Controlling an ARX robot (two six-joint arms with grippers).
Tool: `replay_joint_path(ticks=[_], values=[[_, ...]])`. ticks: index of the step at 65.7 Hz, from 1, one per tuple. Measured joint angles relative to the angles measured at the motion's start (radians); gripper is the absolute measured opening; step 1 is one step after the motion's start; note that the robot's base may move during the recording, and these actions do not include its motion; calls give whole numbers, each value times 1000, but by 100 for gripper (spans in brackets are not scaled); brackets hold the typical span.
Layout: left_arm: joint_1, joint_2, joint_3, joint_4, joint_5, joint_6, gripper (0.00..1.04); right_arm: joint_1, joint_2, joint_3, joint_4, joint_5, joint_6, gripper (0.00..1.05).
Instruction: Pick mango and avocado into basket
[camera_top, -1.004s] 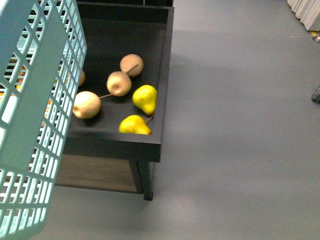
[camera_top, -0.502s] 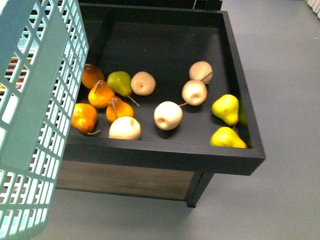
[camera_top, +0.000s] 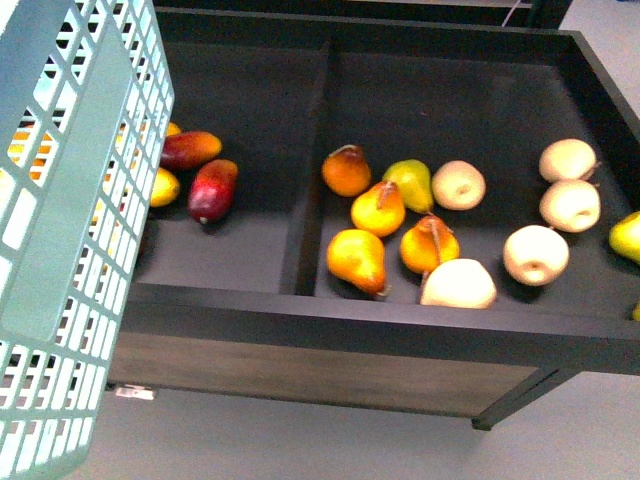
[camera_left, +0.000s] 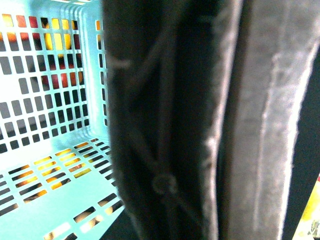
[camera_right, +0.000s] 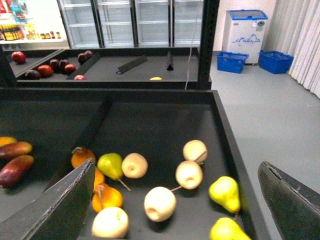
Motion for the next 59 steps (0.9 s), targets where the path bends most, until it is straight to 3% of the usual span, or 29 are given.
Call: replay_joint_path(ticks=[59], values=[[0,0,0,0,0,0,14,0,0,0,0,-2,0,96]])
